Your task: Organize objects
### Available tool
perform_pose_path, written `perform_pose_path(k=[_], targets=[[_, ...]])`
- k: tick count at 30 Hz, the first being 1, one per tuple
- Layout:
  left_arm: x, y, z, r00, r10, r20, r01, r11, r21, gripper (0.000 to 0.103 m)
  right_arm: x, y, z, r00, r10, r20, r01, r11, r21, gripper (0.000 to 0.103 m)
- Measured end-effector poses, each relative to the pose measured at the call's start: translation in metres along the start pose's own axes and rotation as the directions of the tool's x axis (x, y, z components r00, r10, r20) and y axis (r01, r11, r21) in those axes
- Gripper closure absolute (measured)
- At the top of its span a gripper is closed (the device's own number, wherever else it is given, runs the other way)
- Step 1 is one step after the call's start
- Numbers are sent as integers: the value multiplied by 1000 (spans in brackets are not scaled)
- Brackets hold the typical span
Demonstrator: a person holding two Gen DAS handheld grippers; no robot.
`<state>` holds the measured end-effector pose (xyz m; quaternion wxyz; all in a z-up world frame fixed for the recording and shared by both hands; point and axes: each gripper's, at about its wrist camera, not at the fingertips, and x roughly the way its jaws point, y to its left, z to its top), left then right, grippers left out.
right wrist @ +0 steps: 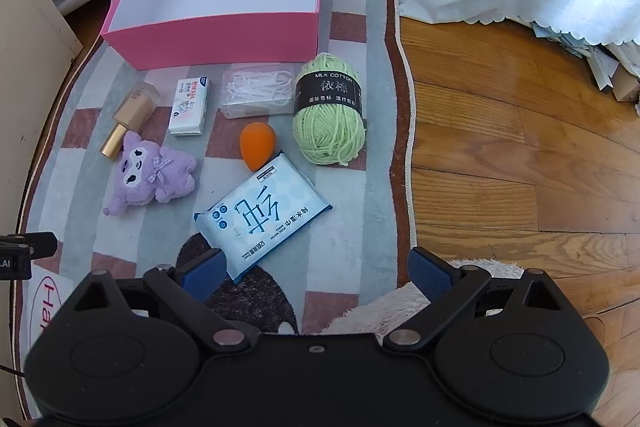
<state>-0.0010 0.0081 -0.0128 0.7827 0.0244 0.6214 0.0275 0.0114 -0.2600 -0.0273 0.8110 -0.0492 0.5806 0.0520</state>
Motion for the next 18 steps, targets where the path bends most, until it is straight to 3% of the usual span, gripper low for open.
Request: perform_pose_path(k=[18], targets=[[0,-1,-1,1000,-2,0,2,1000,2,0,-10,3,-2,1000,9,19,-9,1000,-15,4]])
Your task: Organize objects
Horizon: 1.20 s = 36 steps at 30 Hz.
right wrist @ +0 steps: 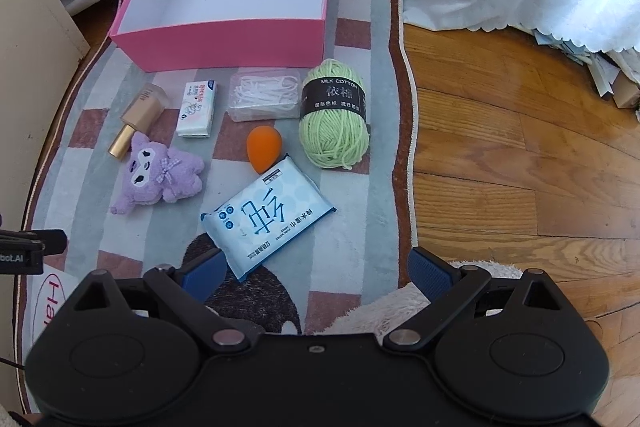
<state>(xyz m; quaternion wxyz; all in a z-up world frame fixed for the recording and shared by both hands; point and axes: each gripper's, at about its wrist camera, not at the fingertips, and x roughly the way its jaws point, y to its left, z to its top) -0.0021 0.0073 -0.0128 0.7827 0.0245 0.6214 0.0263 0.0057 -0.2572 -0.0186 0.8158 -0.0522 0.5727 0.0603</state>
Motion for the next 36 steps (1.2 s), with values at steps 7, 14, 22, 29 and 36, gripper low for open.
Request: perform_pose_path(k=[7,14,22,29,36], targets=[[-2,-4,-1,1000,-19,9,19,1000,11,0,-3,2,-1,1000,18,7,-18,1000,-7,4],[2,-1,1,1000,-26,-7,26,1000,8,0,-3,5,-1,999,34,9,-34,999,-16,4],[9,-5,4,996,-94,11,93,995,34,1,0,4,6,987,126,101,-102,971,-215,6],[16,-39,20,988,-144,54,134,980,150,2,2,-29,21,900,377,217,-285,888,-361,9],[54,-55,37,962,-268,46,266,963,43,3,46,-23,44,931,365,11,-331,857,-395,13]])
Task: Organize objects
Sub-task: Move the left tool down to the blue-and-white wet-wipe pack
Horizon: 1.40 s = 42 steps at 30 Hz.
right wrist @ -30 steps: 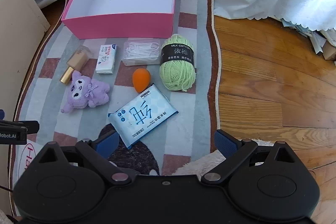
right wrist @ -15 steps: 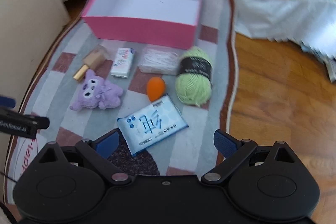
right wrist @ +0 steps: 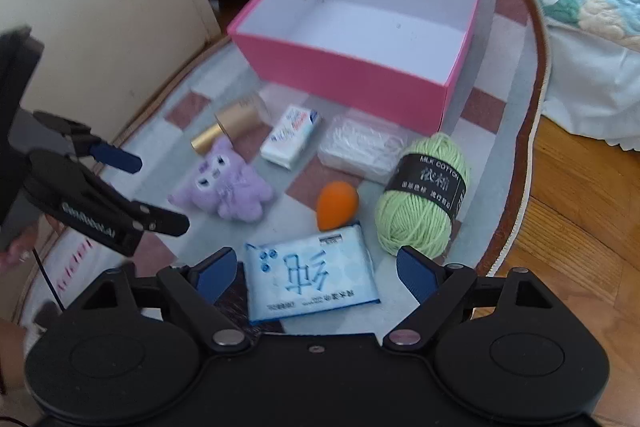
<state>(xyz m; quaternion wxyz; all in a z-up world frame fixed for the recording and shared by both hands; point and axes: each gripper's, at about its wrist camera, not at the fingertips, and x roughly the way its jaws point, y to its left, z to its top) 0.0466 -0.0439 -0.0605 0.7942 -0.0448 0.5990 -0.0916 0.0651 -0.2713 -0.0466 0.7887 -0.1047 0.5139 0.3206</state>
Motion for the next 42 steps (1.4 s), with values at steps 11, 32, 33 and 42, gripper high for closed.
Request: perform_pose_path(k=[11,32,33,42], targets=[[34,-29,-13,995,82,57,-87,992,91,21,60,-32,3,988,17,-152,-4,997,83,18],[78,-24,-39,995,-87,48,92,990,-103,42,117,-59,-7,951,106,-292,-30,967,254,16],[79,-22,-39,993,-98,67,106,986,-126,42,122,-64,-8,944,112,-310,-20,958,286,16],[81,-12,-34,989,-148,30,151,968,-201,63,114,-43,-8,955,110,-276,-56,978,199,49]])
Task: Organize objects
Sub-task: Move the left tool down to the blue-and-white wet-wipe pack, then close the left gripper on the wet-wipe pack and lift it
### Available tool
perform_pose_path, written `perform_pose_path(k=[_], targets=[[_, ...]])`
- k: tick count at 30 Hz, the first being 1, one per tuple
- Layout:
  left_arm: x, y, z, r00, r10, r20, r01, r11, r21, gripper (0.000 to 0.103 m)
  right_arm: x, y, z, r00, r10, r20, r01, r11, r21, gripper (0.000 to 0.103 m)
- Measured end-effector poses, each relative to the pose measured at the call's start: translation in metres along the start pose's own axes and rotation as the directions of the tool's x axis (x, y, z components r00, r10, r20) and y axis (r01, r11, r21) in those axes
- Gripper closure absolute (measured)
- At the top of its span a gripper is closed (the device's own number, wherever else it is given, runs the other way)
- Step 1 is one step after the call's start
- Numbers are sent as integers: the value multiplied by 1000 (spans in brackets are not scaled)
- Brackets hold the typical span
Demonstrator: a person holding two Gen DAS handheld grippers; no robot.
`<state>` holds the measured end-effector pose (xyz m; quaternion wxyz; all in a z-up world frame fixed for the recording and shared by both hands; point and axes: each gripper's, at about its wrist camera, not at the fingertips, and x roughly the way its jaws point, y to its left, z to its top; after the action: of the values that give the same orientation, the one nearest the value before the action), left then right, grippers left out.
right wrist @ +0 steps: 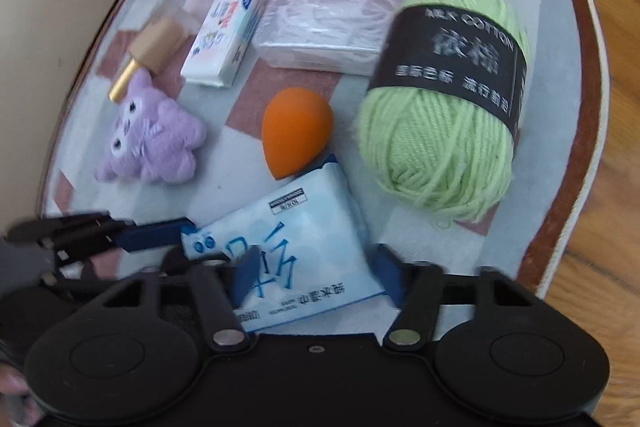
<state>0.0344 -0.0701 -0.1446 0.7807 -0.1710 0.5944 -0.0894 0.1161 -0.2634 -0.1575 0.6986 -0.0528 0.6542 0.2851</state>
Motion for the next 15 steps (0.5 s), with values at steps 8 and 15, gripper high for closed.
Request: perform_pose_path(k=[8,15], targets=[[0,6,-3,996,14,-93,-13,1000,12,51,-5,2,-9,1000,0,-2,0,1000,-27,64],[4,-14,-10,999,29,-46,-24,994,107,38,5,0,-5,998,24,-50,-25,999,-35,51]])
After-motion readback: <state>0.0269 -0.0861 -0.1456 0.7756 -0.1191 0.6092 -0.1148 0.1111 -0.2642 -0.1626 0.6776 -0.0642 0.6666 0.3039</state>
